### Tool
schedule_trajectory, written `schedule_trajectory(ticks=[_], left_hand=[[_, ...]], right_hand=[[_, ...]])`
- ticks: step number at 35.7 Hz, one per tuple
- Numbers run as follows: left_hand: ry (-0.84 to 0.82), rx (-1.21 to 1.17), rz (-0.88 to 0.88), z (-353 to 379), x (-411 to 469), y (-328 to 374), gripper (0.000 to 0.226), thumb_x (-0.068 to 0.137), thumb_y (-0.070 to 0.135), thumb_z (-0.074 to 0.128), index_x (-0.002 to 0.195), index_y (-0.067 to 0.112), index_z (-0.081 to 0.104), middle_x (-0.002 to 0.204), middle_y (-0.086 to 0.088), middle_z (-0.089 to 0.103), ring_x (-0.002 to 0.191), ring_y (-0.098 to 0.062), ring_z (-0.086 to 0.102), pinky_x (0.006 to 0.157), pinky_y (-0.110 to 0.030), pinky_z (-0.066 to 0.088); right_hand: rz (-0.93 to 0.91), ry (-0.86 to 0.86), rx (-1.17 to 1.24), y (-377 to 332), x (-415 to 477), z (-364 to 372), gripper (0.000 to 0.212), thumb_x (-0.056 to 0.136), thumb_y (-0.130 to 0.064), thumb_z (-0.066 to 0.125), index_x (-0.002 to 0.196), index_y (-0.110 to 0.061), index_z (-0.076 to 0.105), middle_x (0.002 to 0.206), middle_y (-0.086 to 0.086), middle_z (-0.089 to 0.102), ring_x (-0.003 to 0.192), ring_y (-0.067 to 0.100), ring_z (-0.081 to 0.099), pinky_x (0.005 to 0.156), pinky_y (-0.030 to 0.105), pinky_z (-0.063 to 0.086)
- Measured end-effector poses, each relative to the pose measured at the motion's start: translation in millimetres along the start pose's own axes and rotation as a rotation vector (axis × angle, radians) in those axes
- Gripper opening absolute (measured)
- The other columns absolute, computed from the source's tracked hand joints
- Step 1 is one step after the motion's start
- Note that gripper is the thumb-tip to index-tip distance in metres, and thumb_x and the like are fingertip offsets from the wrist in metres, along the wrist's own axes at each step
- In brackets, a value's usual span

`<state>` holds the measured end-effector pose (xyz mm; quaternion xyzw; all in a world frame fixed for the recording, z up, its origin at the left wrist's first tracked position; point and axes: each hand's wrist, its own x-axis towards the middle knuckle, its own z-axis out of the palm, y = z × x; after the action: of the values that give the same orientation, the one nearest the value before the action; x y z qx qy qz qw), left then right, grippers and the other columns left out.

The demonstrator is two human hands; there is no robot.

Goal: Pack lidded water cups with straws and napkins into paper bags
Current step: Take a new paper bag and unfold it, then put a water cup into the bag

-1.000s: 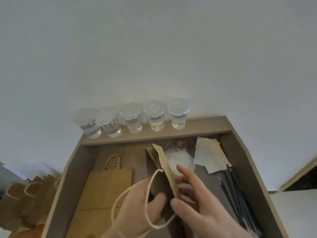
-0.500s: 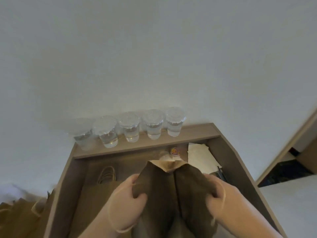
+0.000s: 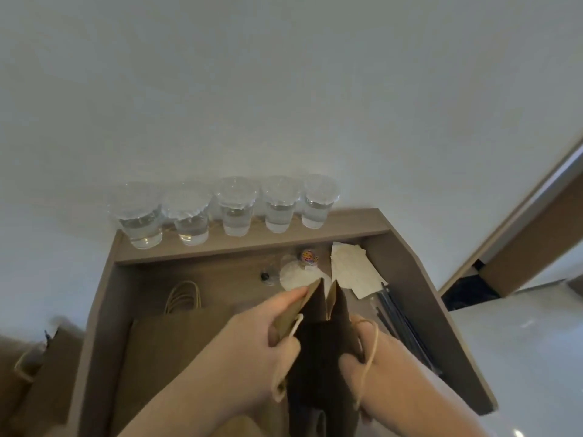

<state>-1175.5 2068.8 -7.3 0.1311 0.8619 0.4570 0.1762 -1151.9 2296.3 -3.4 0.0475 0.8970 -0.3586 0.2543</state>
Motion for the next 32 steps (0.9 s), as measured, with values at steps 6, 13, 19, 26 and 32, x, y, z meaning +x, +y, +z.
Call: schedule_trajectory(ticks=[6,13,19,26,32], left_hand=[[0.135,-0.016,-0.06,-9,0,-7,0.047,0.095,0.026,0.056,0.113,0.069,0.059,0.085,0.029,0.073,0.065,0.004,0.069,0.062,-0.022,0.053],[0.271,-0.111,-0.279,-7,13,-2,0.038,0.095,0.024,0.064,0.126,0.045,0.067,0.083,0.008,0.077,0.066,-0.004,0.065,0.067,-0.027,0.051],[0.377,-0.109,-0.383,6,19,12,0.022,0.092,0.029,0.062,0.104,0.046,0.068,0.077,0.008,0.077,0.059,-0.011,0.073,0.057,-0.026,0.054],[0.465,-0.058,-0.458,26,35,24,0.024,0.092,0.034,0.063,0.103,0.055,0.064,0.083,0.014,0.077,0.07,-0.007,0.074,0.064,-0.026,0.057],[0.476,-0.104,-0.523,41,41,27,0.031,0.097,0.031,0.062,0.121,0.052,0.062,0.09,0.006,0.078,0.068,-0.012,0.076,0.055,-0.026,0.056]], right_hand=[[-0.055,-0.151,0.016,6,11,-26,0.051,0.104,-0.044,0.062,0.138,-0.071,0.035,0.115,-0.025,0.069,0.108,0.007,0.075,0.083,0.016,0.06],[-0.372,-0.304,-0.135,-9,20,-105,0.054,0.096,-0.073,0.059,0.145,-0.077,0.034,0.104,-0.014,0.073,0.093,-0.003,0.069,0.088,0.019,0.052],[-0.519,0.325,-0.113,-35,109,-162,0.039,0.088,-0.071,0.059,0.125,-0.059,0.061,0.109,-0.022,0.068,0.097,-0.002,0.067,0.084,0.023,0.05],[-0.298,0.411,-0.232,-57,243,-182,0.111,0.072,-0.077,0.08,0.159,-0.026,0.035,0.156,0.009,0.041,0.135,0.034,0.054,0.106,0.049,0.052],[-0.34,0.322,-0.299,-60,292,-173,0.113,0.06,-0.074,0.089,0.147,-0.023,0.037,0.137,0.01,0.053,0.103,0.026,0.054,0.083,0.041,0.049]])
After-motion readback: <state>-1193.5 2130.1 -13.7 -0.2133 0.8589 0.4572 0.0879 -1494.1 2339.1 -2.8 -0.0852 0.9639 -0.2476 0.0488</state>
